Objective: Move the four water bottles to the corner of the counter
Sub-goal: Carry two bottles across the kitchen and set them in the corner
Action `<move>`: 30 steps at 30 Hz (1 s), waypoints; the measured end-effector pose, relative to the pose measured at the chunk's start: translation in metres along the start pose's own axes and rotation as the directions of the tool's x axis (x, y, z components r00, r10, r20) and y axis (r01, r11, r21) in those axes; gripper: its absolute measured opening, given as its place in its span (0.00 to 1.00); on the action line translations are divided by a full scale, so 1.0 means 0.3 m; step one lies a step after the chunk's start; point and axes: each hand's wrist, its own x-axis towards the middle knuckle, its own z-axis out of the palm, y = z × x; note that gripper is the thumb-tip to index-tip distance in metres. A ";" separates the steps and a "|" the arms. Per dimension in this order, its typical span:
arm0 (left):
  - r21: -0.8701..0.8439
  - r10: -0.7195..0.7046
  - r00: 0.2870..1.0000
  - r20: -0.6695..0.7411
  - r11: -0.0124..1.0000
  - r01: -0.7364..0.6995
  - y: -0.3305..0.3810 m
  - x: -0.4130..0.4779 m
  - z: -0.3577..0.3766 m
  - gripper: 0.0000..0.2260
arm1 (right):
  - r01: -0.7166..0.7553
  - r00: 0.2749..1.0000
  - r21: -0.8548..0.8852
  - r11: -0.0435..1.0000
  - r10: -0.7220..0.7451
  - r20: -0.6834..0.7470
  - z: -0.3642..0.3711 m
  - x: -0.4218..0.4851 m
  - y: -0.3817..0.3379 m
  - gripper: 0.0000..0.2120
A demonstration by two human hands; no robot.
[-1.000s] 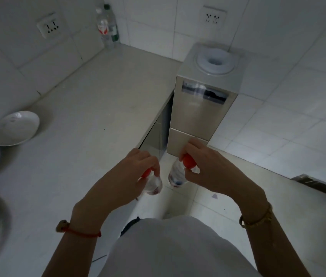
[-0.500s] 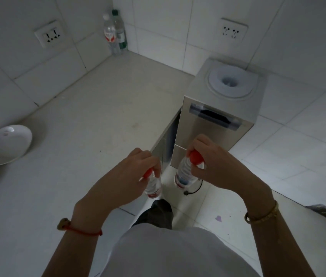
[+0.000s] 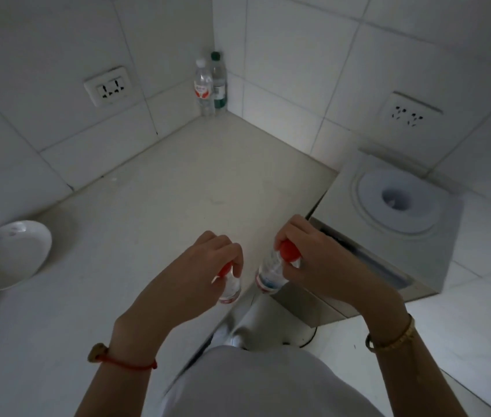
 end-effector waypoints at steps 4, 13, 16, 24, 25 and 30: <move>-0.001 -0.009 1.000 -0.012 1.000 0.009 -0.046 0.099 -0.039 0.13 | 0.057 0.998 0.011 0.998 -0.057 -0.001 -0.037 0.128 0.019 0.12; -0.006 -0.074 0.996 -0.046 0.997 0.074 -0.136 0.242 -0.110 0.14 | 0.126 0.991 0.037 0.991 -0.127 0.040 -0.081 0.361 0.068 0.12; 0.006 -0.090 0.994 -0.065 0.996 0.090 -0.168 0.286 -0.121 0.14 | 0.156 0.986 0.039 0.987 -0.158 0.054 -0.090 0.433 0.093 0.12; 0.021 -0.163 0.980 -0.113 0.986 0.166 -0.258 0.456 -0.143 0.14 | 0.232 0.961 0.036 0.972 -0.235 0.144 -0.139 0.667 0.195 0.14; 0.021 -0.172 0.979 -0.111 0.984 0.175 -0.269 0.486 -0.149 0.14 | 0.245 0.957 0.042 0.969 -0.248 0.149 -0.151 0.703 0.209 0.13; 0.019 -0.173 0.977 -0.123 0.984 0.177 -0.345 0.665 -0.191 0.12 | 0.289 0.941 0.028 0.957 -0.290 0.177 -0.216 0.910 0.291 0.12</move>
